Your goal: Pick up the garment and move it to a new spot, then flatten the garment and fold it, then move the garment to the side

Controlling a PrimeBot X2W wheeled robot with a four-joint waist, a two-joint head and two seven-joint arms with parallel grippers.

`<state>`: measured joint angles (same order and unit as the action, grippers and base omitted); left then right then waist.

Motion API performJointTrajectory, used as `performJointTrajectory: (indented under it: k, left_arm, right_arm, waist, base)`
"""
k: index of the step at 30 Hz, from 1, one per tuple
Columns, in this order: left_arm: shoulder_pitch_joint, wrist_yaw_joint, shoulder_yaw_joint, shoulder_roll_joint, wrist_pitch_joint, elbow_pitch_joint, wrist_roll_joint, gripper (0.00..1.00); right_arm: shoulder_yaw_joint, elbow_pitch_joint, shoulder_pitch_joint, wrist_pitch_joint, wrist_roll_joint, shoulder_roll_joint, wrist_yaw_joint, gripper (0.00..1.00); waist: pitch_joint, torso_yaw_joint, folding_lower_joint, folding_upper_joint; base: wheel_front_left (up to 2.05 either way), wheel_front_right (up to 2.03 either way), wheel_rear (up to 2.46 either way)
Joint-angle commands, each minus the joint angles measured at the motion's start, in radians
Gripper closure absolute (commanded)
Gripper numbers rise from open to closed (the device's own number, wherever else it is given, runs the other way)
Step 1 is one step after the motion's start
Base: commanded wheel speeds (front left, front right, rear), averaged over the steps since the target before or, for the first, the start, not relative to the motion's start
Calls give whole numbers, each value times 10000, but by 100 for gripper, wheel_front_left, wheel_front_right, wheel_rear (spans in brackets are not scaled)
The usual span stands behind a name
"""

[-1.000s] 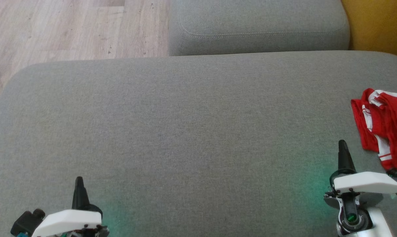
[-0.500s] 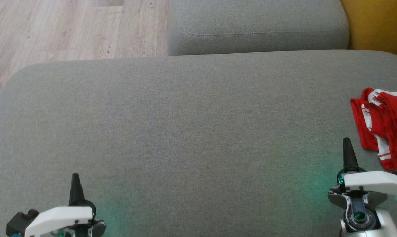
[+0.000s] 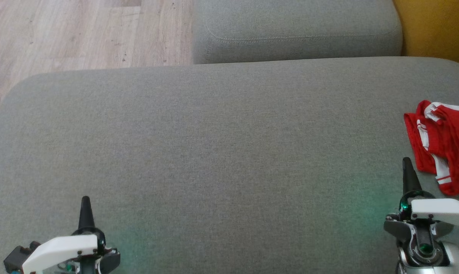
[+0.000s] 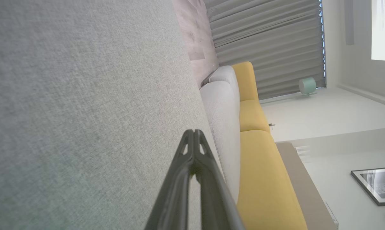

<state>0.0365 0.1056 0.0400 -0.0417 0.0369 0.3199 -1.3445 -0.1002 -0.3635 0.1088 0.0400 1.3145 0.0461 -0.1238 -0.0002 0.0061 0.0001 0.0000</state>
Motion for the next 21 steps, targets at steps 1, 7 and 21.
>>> performJointTrajectory:
  k: [1, 7, 21]
  left_arm:
    - [559, 86, 373, -72, 82, -363, -215, 100]
    - [600, 129, 467, -76, 259, -462, -845, 100]
    - [703, 237, 704, -84, 702, -710, -2429, 100]
  right_arm:
    - [137, 454, 193, 66, 271, 40, -57, 100]
    - [66, 644, 141, 239, 964, 40, -60, 100]
    - [-113, 1122, 10, 674, 2704, 41, -68, 100]
  waist:
    - [1, -2, -1, 0]
    - [9, -17, -1, 0]
    - [30, -56, -1, 0]
  base:
    - [0, 0, 0]
    - [0, 0, 0]
    - [0, 0, 0]
